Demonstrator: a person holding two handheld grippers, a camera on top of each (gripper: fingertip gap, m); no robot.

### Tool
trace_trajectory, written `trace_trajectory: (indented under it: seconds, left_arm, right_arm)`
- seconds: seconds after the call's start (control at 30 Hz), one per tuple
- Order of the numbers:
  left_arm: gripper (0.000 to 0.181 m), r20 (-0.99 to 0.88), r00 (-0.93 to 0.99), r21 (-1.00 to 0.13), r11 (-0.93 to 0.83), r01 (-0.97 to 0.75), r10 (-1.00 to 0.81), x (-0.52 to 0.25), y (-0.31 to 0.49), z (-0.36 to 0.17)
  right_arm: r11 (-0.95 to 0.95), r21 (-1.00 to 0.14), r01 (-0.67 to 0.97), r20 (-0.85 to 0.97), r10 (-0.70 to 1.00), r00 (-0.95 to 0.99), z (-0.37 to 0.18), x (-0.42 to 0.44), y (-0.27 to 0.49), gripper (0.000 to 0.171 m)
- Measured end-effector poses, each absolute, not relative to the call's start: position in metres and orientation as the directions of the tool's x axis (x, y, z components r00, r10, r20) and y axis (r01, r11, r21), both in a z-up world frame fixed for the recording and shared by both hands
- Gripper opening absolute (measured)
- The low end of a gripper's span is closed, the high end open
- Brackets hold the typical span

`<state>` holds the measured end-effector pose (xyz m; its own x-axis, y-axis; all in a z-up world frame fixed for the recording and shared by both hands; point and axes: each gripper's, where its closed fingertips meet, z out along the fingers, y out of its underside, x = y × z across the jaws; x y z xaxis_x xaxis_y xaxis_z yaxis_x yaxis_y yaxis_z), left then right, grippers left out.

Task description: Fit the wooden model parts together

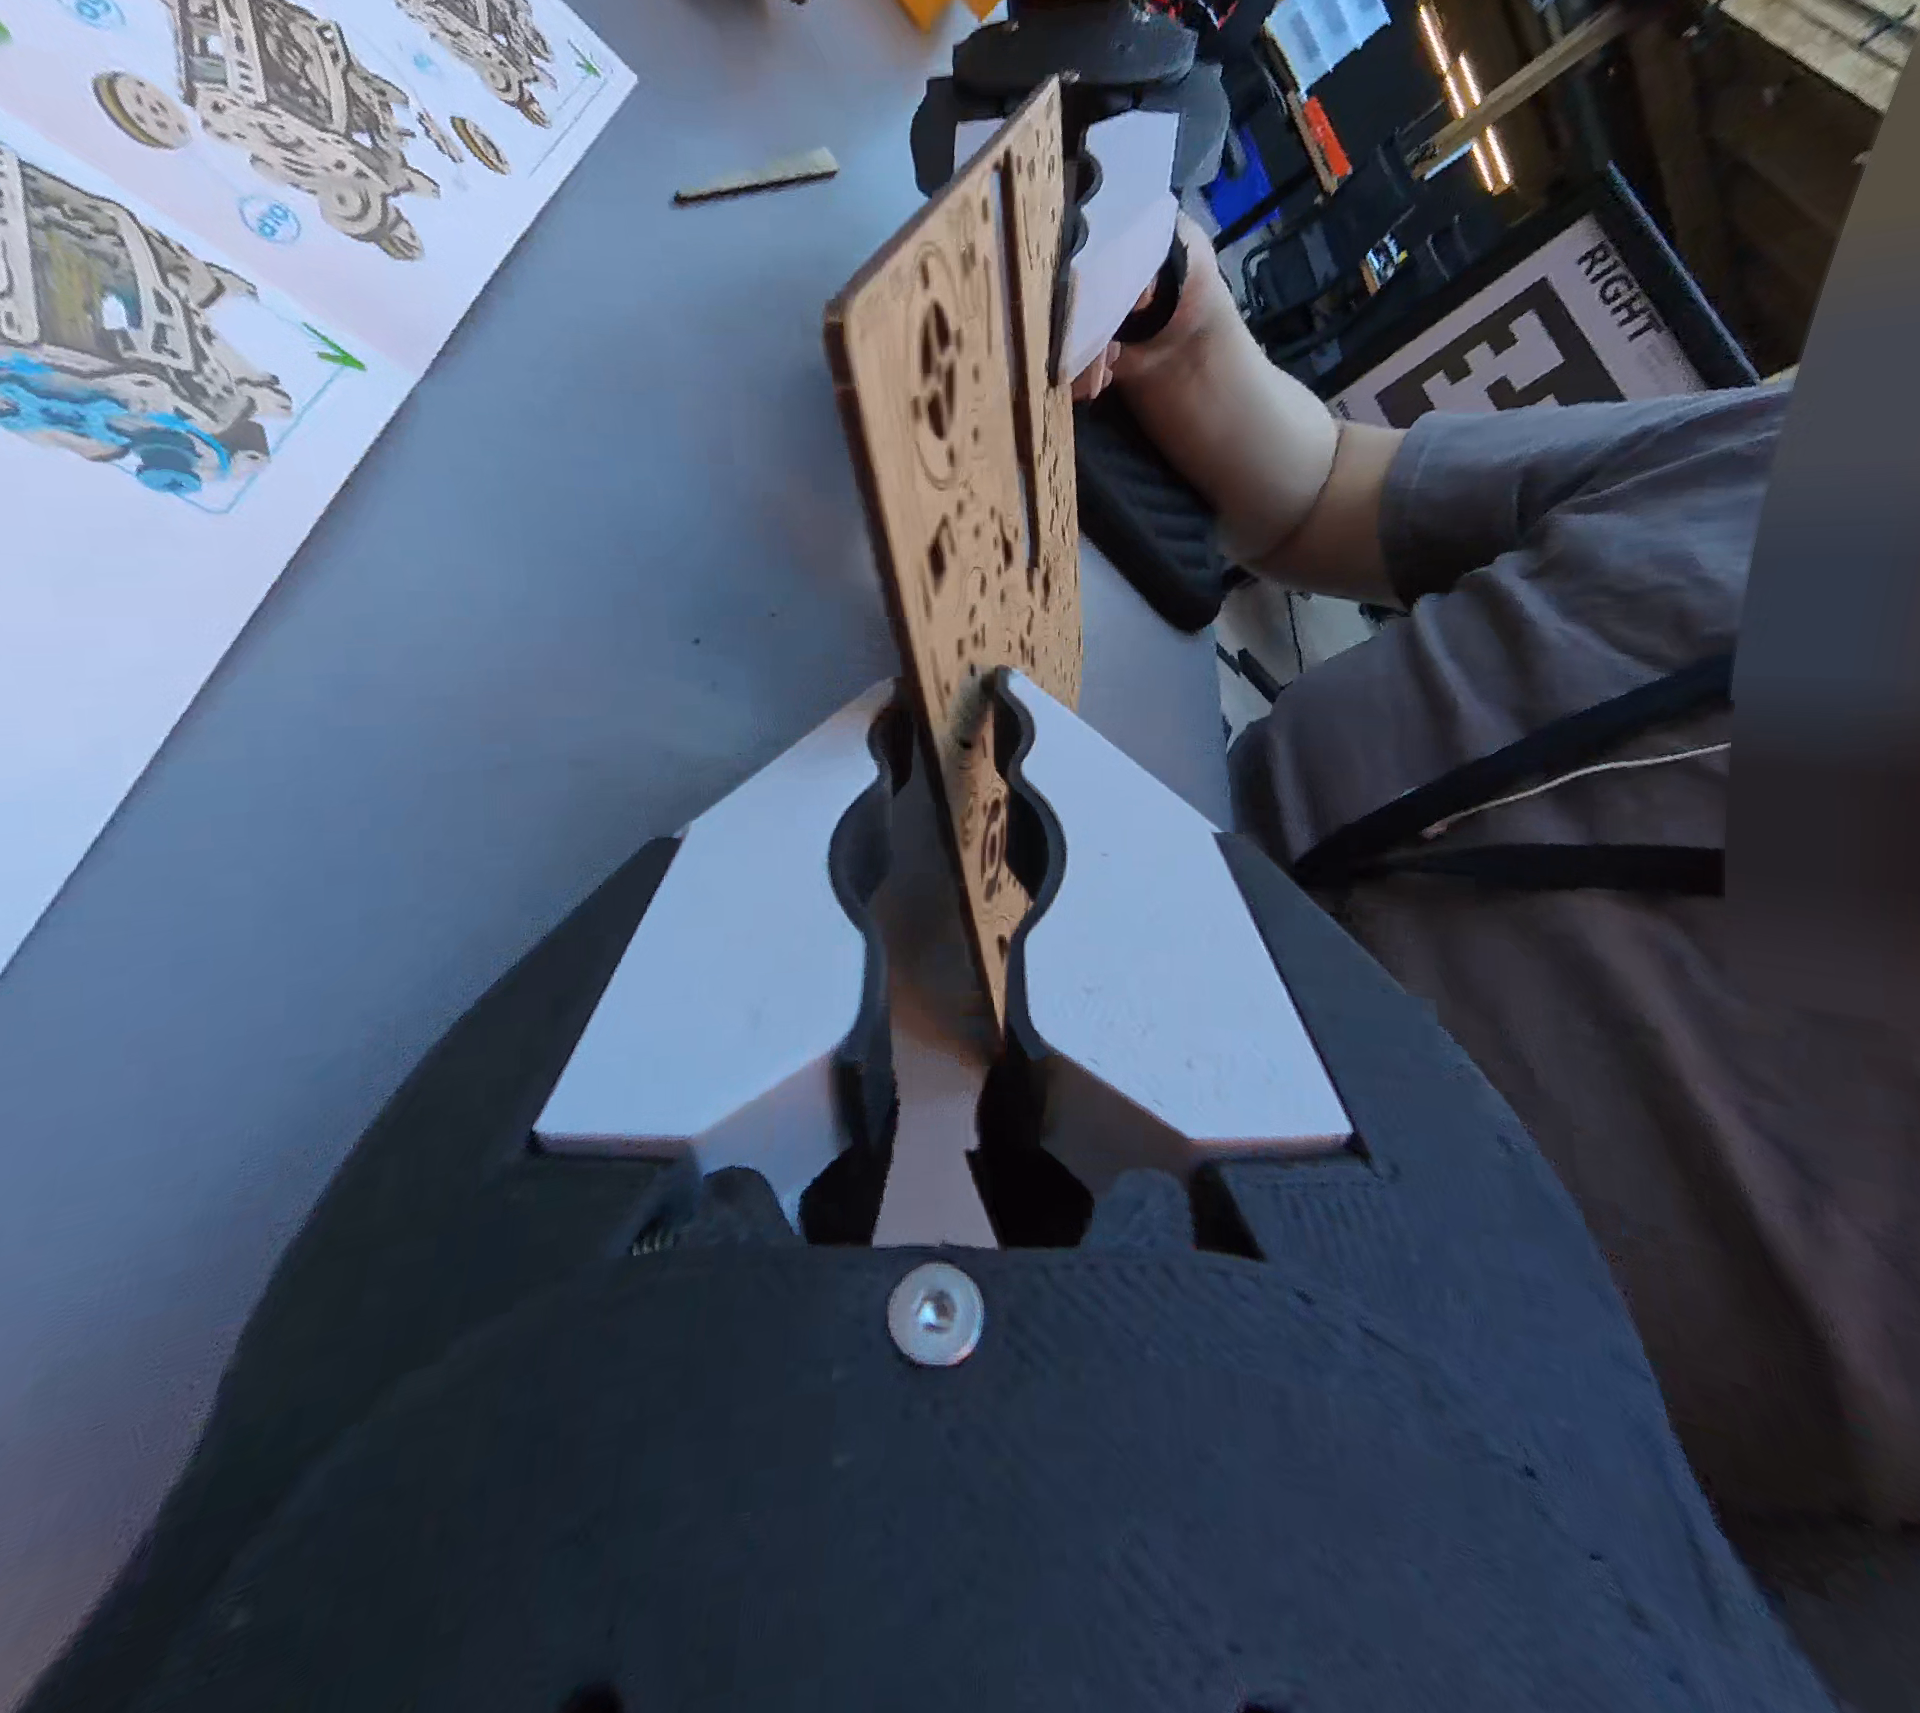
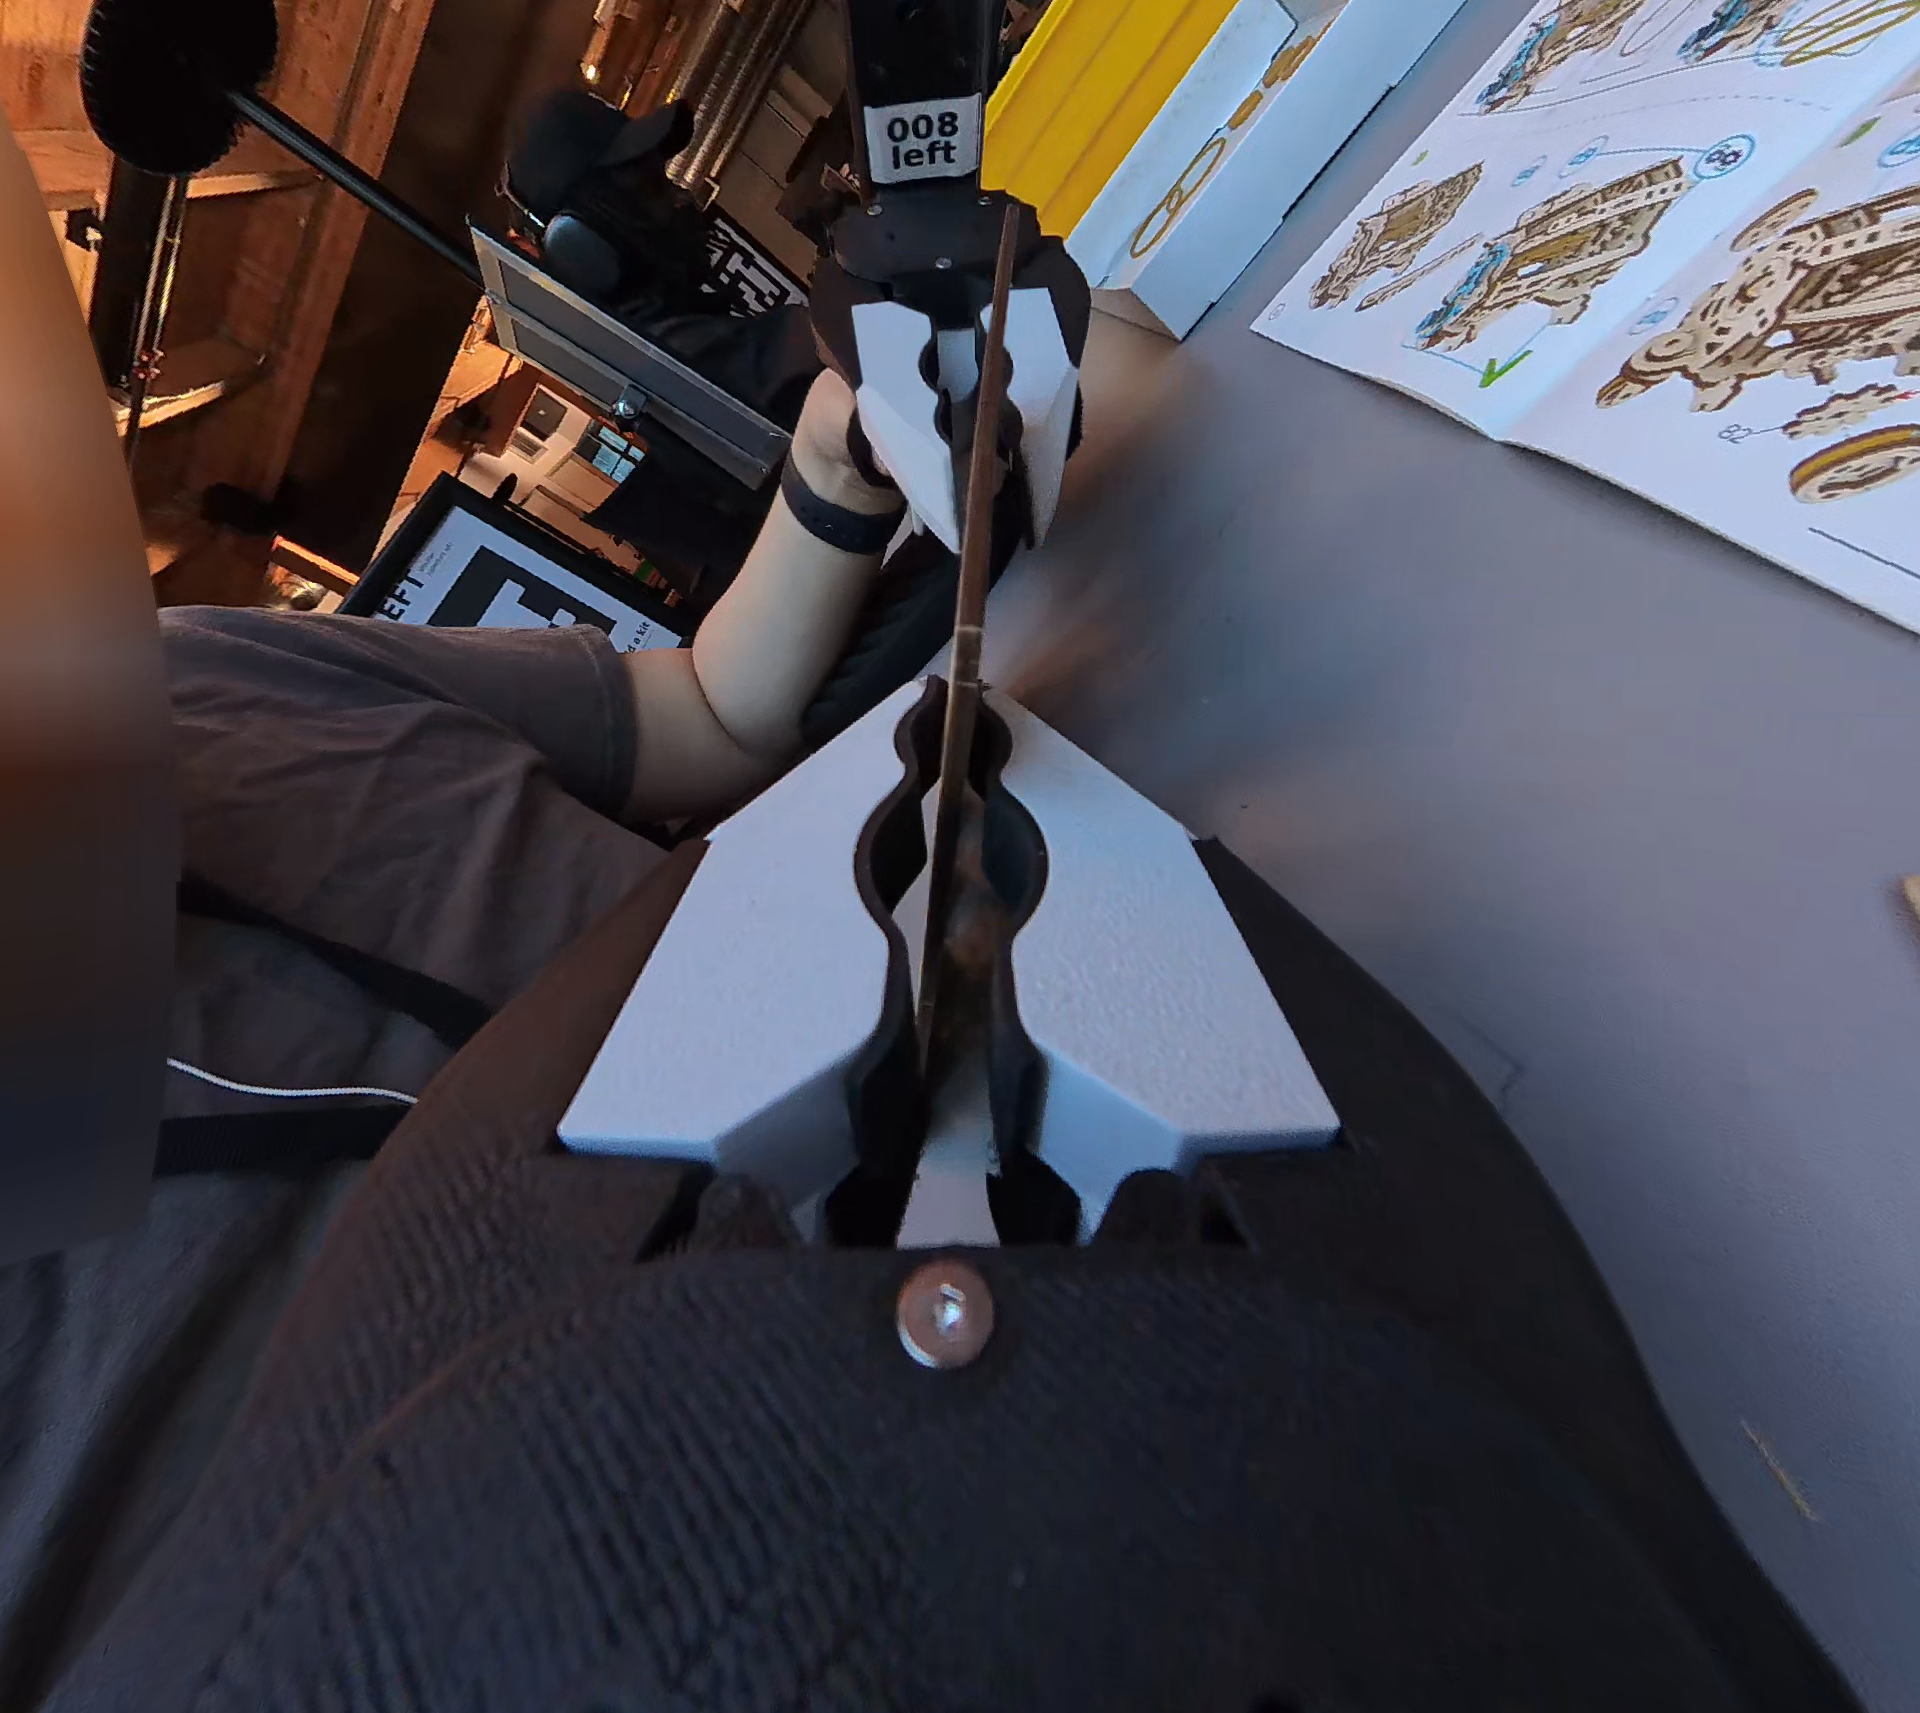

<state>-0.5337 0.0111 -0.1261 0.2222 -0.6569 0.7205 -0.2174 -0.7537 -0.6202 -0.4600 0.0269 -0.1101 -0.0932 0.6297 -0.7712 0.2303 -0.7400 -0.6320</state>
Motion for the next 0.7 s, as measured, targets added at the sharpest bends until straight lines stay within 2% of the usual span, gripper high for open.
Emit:
trace_trajectory:
  seconds: [0.17, 0.27, 0.33, 0.53, 0.7]
  left_arm:
    - [0.002, 0.73, 0.143, -0.642, -0.742, -0.193, -0.668, -0.531, 0.009, -0.12]
    - [0.002, 0.737, 0.131, -0.64, -0.746, -0.185, -0.664, -0.531, 0.009, -0.12]
    - [0.002, 0.72, 0.134, -0.657, -0.731, -0.182, -0.681, -0.532, 0.009, -0.117]
    - [0.002, 0.669, 0.161, -0.703, -0.688, -0.182, -0.726, -0.532, 0.008, -0.11]
    - [0.002, 0.662, 0.168, -0.708, -0.683, -0.179, -0.73, -0.532, 0.007, -0.108]
  right_arm:
    - [-0.739, -0.652, 0.17, -0.758, 0.645, -0.1, -0.103, -0.456, 0.032, 0.003]
    - [-0.755, -0.651, 0.077, -0.759, 0.647, -0.078, -0.096, -0.448, 0.045, 0.016]
    - [-0.765, -0.642, 0.043, -0.766, 0.639, -0.065, -0.094, -0.442, 0.052, 0.015]
    - [-0.798, -0.601, 0.046, -0.799, 0.599, -0.05, -0.098, -0.439, 0.054, 0.011]
    - [-0.781, -0.614, 0.115, -0.789, 0.612, -0.055, -0.103, -0.445, 0.042, 0.01]
